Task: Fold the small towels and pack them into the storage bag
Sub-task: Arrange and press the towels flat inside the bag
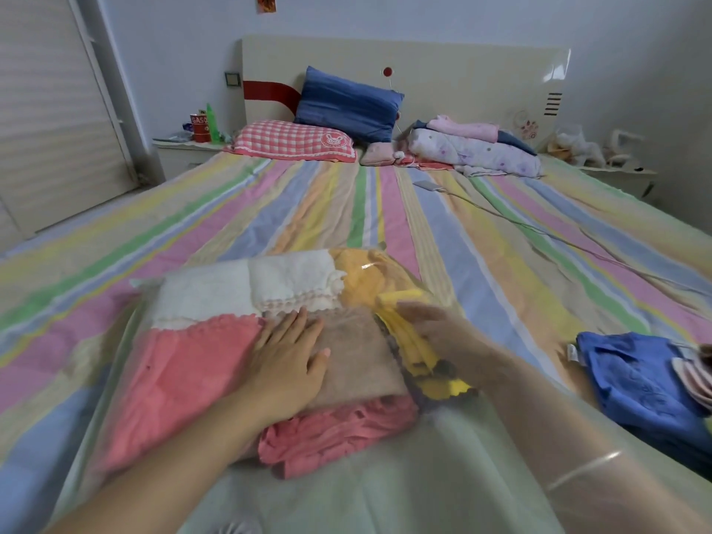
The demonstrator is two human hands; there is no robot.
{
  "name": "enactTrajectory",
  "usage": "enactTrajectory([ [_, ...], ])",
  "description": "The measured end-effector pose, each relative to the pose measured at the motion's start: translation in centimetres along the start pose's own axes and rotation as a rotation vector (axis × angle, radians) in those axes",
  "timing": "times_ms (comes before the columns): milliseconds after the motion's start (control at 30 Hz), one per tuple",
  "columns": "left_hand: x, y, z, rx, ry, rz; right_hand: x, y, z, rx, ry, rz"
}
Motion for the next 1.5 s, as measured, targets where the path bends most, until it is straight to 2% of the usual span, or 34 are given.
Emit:
enactTrajectory([
  [67,0.0,0.0,0.0,-0.011,0.004,-0.004,0.7,-1.2,0.5,0.3,0.228,0.154],
  [100,0.0,-0.1,-0.1,-0.018,0.013,-0.005,1.4,-1.9,0.9,0.493,0.415,0.266],
  [133,0.0,-0.1,-0.1,-0.025,0.021,-0.009,2.3,-2.8,0.7,0.751,0.606,0.409],
  [167,0.1,-0.2,-0.2,-0.027,0.026,-0.013,2.0,-2.6,0.0,1.047,0.71,0.501],
  [200,0.1,-0.1,-0.1,-0.021,0.036,-0.02,0.8,-1.2,-0.6,1.315,0.721,0.519],
  [233,0.1,0.1,-0.1,-0.017,0.043,-0.027,-0.6,0.2,-0.5,1.449,0.678,0.446],
  [267,0.1,0.2,-0.1,-0.025,0.048,-0.031,-1.4,1.2,0.1,1.481,0.649,0.358],
  [300,0.1,0.2,-0.2,-0.039,0.046,-0.03,-2.3,2.2,0.6,1.495,0.607,0.261],
  [400,0.3,0.5,0.2,-0.029,0.112,-0.044,-2.9,3.3,0.5,1.548,0.583,0.27],
  [500,1.5,2.0,3.0,0.02,0.366,-0.177,-2.5,3.1,0.5,1.499,0.568,0.223],
  [600,3.7,5.3,5.6,0.061,0.591,-0.352,1.1,2.8,0.0,1.432,0.639,0.21],
  [833,4.9,16.0,4.9,0.308,0.502,-0.517,14.4,7.5,-0.4,1.515,0.516,0.271],
  [1000,5.8,24.4,5.6,0.411,0.528,-0.608,23.2,10.4,4.3,1.405,0.358,-0.035],
  [1067,6.1,27.1,6.0,0.434,0.518,-0.634,27.2,10.6,5.0,1.395,0.286,-0.083],
  [1200,6.1,30.2,5.7,0.423,0.474,-0.646,34.4,7.9,5.8,1.281,0.3,-0.147],
  [1300,5.7,30.2,4.5,0.438,0.41,-0.599,37.8,5.3,7.6,1.202,0.418,-0.188],
  [1433,5.2,29.9,2.3,0.454,0.282,-0.526,39.5,2.7,14.5,1.074,0.874,-0.124],
  [1500,5.2,30.1,1.8,0.451,0.253,-0.518,39.1,2.8,18.0,1.096,1.089,-0.135],
])
Point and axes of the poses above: each hand's wrist, its own x-axis away from the middle knuckle, its own z-axis out of the back of the hand, y = z × x, the point moved 9 cm from there along -x, towards the middle knuckle, and after that the axes turned 14 degrees about -z, right-handed, at the moved point
